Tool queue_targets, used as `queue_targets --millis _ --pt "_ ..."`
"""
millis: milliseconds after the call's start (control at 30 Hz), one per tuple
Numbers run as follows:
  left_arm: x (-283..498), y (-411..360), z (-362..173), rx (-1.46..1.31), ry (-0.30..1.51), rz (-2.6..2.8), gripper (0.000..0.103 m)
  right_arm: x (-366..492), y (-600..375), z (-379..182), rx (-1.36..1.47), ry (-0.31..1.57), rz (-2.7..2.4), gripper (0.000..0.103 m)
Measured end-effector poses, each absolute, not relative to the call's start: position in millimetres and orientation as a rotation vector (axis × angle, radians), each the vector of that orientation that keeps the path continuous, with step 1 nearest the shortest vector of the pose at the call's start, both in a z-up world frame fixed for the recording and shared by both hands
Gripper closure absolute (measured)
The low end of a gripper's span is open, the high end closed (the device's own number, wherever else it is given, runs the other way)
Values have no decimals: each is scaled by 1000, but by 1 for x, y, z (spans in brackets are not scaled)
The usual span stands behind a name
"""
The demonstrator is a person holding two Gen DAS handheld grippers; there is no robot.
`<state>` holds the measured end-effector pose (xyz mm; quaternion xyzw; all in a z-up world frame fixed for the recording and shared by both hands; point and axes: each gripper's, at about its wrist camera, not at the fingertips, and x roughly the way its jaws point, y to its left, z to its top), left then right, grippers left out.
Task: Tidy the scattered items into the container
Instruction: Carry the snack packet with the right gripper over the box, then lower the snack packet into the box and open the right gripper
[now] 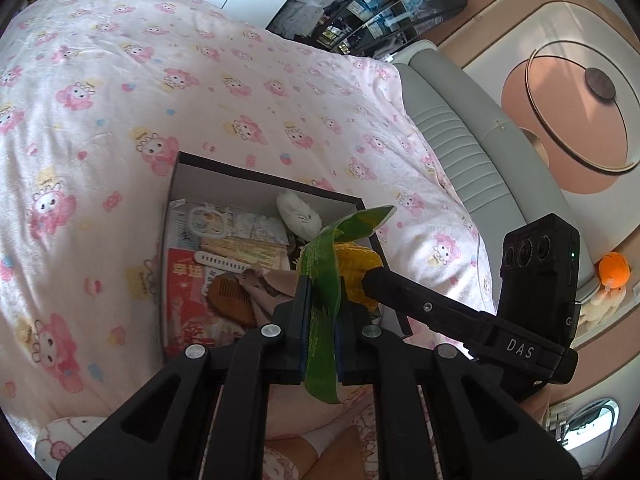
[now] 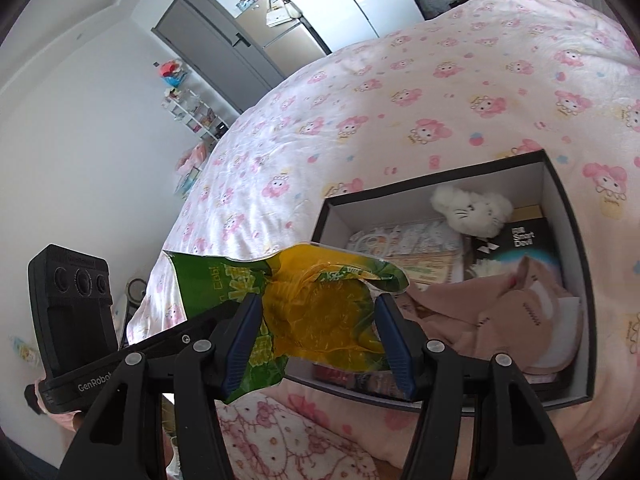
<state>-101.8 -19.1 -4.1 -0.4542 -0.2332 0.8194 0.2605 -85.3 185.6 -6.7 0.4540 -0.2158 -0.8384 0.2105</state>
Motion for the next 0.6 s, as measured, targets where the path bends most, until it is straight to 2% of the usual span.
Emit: queue_targets --millis 300,467,533,600 --pt "-135 33 -27 -1304 -549 2158 95 -100 236 -24 1293 -666 -2393 47" --pt "-165 54 -66 -1401 -597 2049 96 -128 249 -46 1371 -642 -2438 49" --pt "-173 63 -78 -1426 -612 2016 95 -138 251 -55 1376 -702 -2363 50" --pt "-178 70 -81 -1426 -567 2066 96 -145 245 -59 1398 -649 -2377 50"
